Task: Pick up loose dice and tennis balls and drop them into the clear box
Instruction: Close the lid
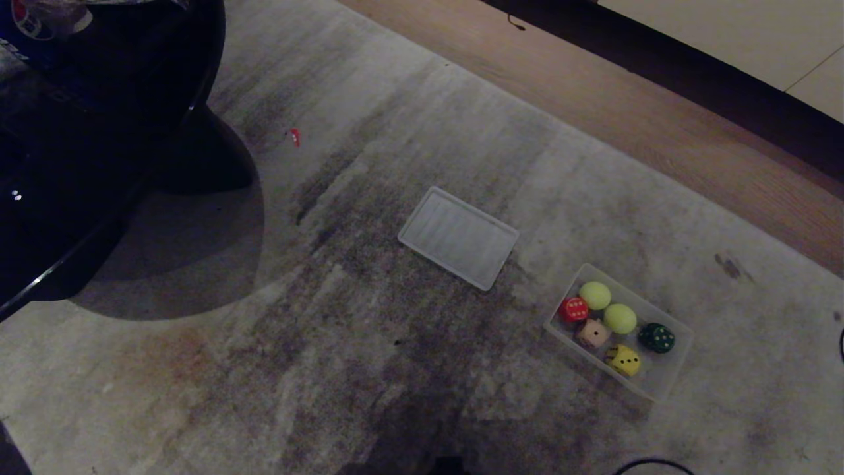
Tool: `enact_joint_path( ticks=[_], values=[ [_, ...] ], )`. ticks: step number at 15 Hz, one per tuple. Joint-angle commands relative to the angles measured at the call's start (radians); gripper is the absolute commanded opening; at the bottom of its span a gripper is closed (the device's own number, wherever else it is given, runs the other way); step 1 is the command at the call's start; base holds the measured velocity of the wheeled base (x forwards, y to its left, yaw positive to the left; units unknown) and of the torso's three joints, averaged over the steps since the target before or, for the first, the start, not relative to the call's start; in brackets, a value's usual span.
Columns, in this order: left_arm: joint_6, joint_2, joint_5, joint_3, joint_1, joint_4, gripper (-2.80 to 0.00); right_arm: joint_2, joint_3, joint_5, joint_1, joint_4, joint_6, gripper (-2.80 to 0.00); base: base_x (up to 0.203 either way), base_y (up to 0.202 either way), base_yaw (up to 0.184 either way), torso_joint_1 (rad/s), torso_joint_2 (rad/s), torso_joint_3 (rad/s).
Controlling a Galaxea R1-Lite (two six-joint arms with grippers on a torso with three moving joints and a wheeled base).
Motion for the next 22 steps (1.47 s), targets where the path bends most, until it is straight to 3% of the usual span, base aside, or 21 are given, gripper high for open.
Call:
enact_joint_path(
  ticks=[1,11,18,22],
  values=[
    [-0.001,0.002,0.0,0.002,0.0,-0.001,-2.8,0.001,0.009,0.0,0.0,-0.002,0.0,-2.8,0.0,0.0,0.0,0.002,0.0,0.206],
    [0.001,0.002,0.0,0.002,0.0,0.001,-2.8,0.001,0.009,0.002,0.0,0.0,-0.001,-2.8,0.0,0.0,0.0,0.001,0.0,0.196],
    [-0.012,0.002,0.002,0.002,0.0,-0.001,-2.8,0.002,0.009,0.0,0.0,0.0,0.0,-2.8,0.0,0.0,0.0,0.002,0.0,0.024],
    [-0.01,0.002,0.002,0.002,0.0,-0.001,-2.8,0.001,0.009,0.0,0.0,0.0,-0.001,-2.8,0.172,0.0,-0.002,0.002,0.0,0.005]
  ],
)
